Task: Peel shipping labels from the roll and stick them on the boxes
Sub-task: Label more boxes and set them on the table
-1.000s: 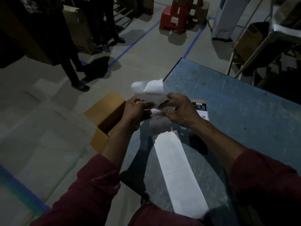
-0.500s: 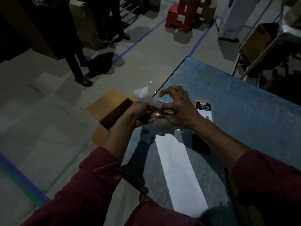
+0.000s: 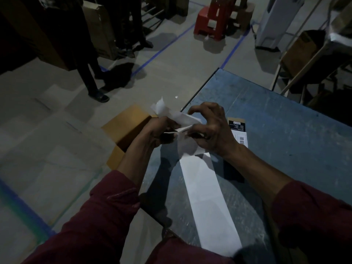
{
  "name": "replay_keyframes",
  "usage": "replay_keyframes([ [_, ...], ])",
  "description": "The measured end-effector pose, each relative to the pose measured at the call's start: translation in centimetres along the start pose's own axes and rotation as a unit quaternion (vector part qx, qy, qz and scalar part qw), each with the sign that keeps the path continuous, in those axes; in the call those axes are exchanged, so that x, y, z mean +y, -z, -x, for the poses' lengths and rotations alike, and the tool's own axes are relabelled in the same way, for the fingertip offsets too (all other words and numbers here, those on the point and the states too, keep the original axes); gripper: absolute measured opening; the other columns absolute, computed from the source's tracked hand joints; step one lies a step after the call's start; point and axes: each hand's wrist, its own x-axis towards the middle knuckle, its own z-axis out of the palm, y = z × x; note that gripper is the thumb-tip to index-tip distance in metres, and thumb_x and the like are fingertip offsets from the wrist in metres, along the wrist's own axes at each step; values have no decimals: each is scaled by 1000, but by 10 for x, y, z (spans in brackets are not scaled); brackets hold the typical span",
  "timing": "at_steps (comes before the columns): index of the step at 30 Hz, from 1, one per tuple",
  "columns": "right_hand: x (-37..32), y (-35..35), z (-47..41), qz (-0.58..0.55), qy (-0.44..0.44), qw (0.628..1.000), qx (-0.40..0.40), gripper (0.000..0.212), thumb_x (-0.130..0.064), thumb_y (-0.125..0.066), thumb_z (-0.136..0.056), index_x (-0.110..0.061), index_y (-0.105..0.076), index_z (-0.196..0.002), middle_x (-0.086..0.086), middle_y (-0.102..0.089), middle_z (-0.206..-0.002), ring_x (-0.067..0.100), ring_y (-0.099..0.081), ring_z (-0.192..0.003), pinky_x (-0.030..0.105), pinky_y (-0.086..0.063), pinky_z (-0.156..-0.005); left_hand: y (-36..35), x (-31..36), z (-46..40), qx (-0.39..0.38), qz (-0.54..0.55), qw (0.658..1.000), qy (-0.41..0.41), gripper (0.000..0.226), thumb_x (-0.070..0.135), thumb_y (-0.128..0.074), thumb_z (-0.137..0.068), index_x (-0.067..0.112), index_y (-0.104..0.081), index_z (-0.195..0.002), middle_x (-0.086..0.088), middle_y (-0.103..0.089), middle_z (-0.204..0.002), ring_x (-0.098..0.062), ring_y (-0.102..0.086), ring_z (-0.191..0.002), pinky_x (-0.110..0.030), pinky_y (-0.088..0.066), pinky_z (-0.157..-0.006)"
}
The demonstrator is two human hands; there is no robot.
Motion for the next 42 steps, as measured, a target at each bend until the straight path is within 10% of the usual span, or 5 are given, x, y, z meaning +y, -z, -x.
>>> replay_keyframes([
  [8, -2, -5, 3, 1, -27, 1000, -2, 22, -32, -80, -88, -21, -80, -107, 19, -65, -123, 37, -51, -115, 45, -39, -85, -3, 3, 4, -49, 33, 998, -6, 26, -10, -54, -94, 1, -59, -118, -23, -66, -107, -38, -71, -99, -56, -60, -96],
  [17, -3, -8, -2, -3, -26, 999, -46, 22, -22, -88, -76, -22, -79, -97, 17, -61, -129, 38, -48, -121, 49, -41, -88, -5, 7, 4, -36, 9, 999, -21, 30, -10, -61, -92, -2, -60, -121, -25, -68, -107, -30, -75, -80, -40, -64, -79],
  [23, -2, -5, -2, 0, -1, 999, -41, 22, -19, -84, -78, -27, -82, -98, 19, -62, -132, 40, -48, -121, 50, -40, -89, -6, 6, 4, -50, 0, 999, -19, 21, -9, -58, -95, 4, -60, -111, -28, -66, -123, -41, -72, -109, -52, -60, -97],
  [34, -4, 0, 9, 16, 44, 998, 29, 8, -10, -77, -82, -16, -78, -87, 17, -69, -125, 38, -55, -117, 52, -40, -94, 1, 6, -9, -15, 40, 999, -10, 29, -10, -60, -94, 0, -65, -120, -19, -75, -98, -29, -78, -78, -37, -63, -63],
  [42, 10, 9, 26, -68, -44, 995, -63, 27, -9, -85, -79, -17, -77, -105, 14, -66, -122, 27, -55, -121, 41, -42, -99, 12, 2, -40, 41, -35, 999, 5, 36, 1, -77, -84, 0, -68, -119, -22, -72, -105, -40, -72, -92, -53, -63, -85],
])
